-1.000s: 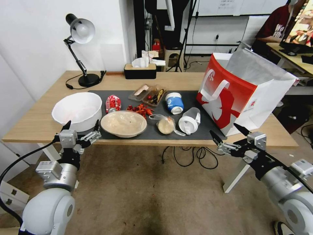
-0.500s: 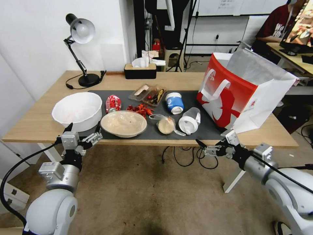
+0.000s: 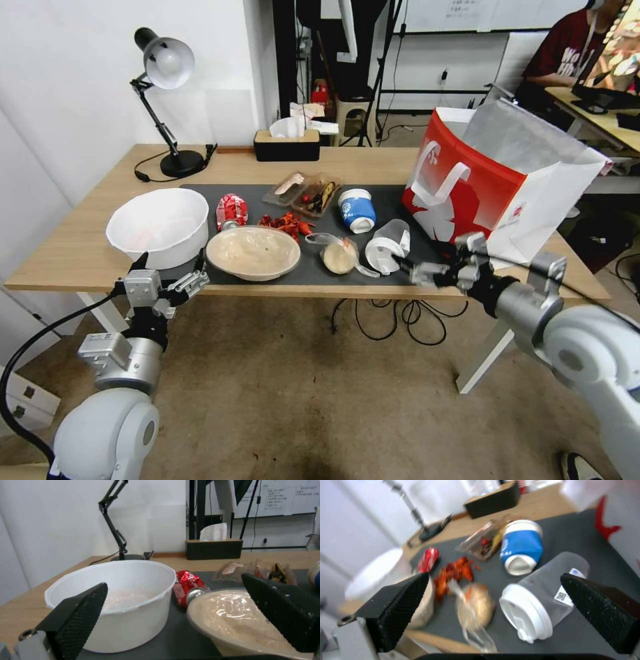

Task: Pick up the trash from the table and place it into the takeout bag.

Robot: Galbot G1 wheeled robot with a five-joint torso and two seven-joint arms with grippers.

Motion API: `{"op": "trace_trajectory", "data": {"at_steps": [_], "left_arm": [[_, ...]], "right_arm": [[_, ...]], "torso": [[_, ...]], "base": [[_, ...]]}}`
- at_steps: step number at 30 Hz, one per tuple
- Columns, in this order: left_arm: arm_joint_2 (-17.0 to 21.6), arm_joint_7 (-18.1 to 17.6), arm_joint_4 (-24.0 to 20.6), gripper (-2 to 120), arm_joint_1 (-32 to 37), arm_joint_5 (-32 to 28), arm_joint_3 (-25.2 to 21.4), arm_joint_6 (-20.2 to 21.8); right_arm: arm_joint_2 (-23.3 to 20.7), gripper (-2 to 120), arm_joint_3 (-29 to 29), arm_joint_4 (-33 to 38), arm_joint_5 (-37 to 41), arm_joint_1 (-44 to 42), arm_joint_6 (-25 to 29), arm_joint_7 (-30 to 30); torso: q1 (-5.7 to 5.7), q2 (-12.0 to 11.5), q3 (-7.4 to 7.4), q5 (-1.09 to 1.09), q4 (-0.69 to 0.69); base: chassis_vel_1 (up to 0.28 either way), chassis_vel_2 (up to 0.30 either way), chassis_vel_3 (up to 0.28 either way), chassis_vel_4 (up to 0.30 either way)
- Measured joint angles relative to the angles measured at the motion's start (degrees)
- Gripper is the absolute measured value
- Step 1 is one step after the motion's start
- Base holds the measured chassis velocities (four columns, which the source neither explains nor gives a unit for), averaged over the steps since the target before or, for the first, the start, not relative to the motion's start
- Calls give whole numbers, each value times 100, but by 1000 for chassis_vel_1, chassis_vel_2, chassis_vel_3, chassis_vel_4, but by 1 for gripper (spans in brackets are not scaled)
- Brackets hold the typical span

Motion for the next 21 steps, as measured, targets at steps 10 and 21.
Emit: {"op": "trace_trajectory", "data": {"at_steps": [10,21], "left_arm": [[-6,58,-22,100,91,4,-23,-39],[-7,101,33,100,76,59,69,-62]], "right_arm": [[-277,100,-19,29,2300,702,154,2425],[-47,100,-79,-706,2527,650,4,2649]], "torso": [[0,0,0,0,0],[0,0,0,1,0]], "base": [[0,0,0,0],[0,0,0,0]]}}
